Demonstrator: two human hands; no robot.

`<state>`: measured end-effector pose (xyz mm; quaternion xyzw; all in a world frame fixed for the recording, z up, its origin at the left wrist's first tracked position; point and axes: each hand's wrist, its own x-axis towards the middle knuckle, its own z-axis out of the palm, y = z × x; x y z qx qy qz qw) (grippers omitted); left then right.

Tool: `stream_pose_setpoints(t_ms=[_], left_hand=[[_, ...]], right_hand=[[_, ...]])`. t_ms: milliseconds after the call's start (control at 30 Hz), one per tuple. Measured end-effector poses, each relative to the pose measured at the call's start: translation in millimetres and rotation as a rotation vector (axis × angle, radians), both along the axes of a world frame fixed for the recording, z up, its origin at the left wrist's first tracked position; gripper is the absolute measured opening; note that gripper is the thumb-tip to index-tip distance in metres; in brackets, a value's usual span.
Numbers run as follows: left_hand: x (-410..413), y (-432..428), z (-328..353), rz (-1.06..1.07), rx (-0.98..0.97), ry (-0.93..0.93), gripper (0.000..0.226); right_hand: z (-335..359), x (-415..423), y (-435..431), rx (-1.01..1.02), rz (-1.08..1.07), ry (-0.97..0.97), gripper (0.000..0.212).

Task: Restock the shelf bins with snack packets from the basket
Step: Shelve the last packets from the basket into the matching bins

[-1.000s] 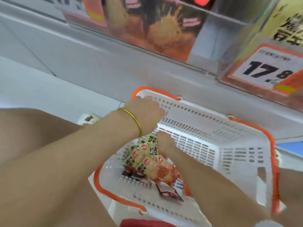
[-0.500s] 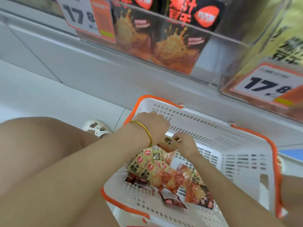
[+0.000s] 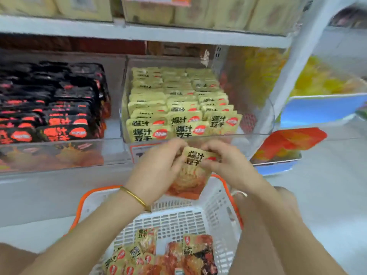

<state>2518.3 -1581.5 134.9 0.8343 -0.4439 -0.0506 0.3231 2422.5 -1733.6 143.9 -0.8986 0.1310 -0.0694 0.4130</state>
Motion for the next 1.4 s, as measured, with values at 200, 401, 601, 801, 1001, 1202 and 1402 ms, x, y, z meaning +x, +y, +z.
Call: stream_pose_setpoints(t_ms=[200, 401, 601, 801, 1001, 1202, 1402], left_hand=[[8, -55, 30, 0.082, -0.066, -0.489, 0.040], [16, -67, 14, 0.113, 0.188, -0.587, 0.043], [19, -68, 10, 0.118, 0.179, -0.668, 0.039], [19, -67, 13, 0.093, 0.254, -0.637, 0.048], [11, -58, 16, 0.095, 0.106, -0.666, 0.039], [-11, -5, -1, 0.018, -0.128, -0.671, 0.035], [2, 74, -78, -0.040, 0.344, -0.495, 0.037]], right_hand=[[90, -8, -61, -0.153, -0.231, -0.371, 0.024], [75, 22, -90, -0.465, -0.202, -0.170, 0.024], [39, 26, -80, -0.653, -0.273, -0.095, 0.028], [23, 22, -76, -0.682, -0.309, -0.093, 0.034], [15, 18, -73, -0.721, -0.361, -0.181, 0.036], [7, 2, -35, -0.749, -0.403, -0.581, 0.018], [-97, 30, 45, -0.487, 0.139, -0.010, 0.019]])
